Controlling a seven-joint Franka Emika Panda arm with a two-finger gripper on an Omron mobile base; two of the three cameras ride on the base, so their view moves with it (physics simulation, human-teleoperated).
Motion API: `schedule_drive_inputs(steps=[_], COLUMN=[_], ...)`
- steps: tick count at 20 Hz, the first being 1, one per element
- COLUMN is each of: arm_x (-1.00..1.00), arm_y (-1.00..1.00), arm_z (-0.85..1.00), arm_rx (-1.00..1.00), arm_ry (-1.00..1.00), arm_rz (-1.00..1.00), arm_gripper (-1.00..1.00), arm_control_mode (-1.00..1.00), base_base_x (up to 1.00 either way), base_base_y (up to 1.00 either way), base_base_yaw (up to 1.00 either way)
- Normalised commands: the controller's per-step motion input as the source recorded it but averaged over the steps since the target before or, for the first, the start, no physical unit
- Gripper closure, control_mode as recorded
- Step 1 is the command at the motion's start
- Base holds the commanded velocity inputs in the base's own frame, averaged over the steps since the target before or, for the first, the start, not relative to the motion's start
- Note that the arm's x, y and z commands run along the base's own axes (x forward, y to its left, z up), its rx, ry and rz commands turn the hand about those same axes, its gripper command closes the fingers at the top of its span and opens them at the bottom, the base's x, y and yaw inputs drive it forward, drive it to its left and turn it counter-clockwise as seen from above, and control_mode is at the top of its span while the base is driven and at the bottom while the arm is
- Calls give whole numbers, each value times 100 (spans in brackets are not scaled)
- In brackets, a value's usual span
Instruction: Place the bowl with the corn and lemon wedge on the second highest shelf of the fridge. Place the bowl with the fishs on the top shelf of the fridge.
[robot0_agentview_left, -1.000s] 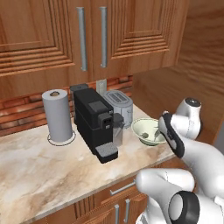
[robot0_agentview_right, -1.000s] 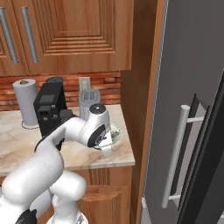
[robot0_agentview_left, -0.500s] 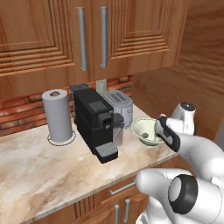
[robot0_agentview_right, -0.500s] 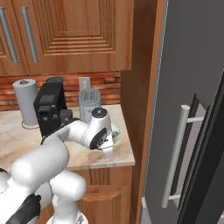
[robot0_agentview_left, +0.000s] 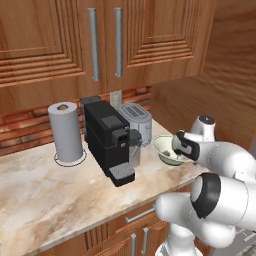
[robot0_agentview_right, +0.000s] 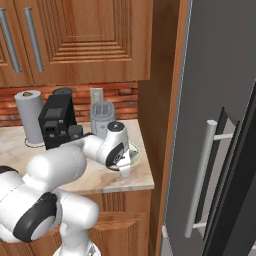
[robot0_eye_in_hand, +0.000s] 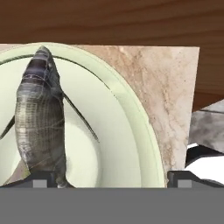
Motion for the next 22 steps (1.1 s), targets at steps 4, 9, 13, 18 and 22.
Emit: schedule_drive_inputs(steps=[4, 9, 13, 18, 22], arm_x=[0, 1, -7, 0, 0], arm_y=[0, 0, 0, 0, 0], arm_z=[-20, -11, -11, 0, 3], arm_rx=[0, 0, 0, 0, 0], arm_ry=[6, 0, 0, 0, -1], arm_rz=[0, 0, 0, 0, 0], arm_gripper=[-100, -100, 100, 100, 100], arm_control_mode=[-100, -100, -100, -100, -100], base_base_x=[0, 0, 0, 0, 0], base_base_y=[0, 0, 0, 0, 0], base_base_yaw=[0, 0, 0, 0, 0])
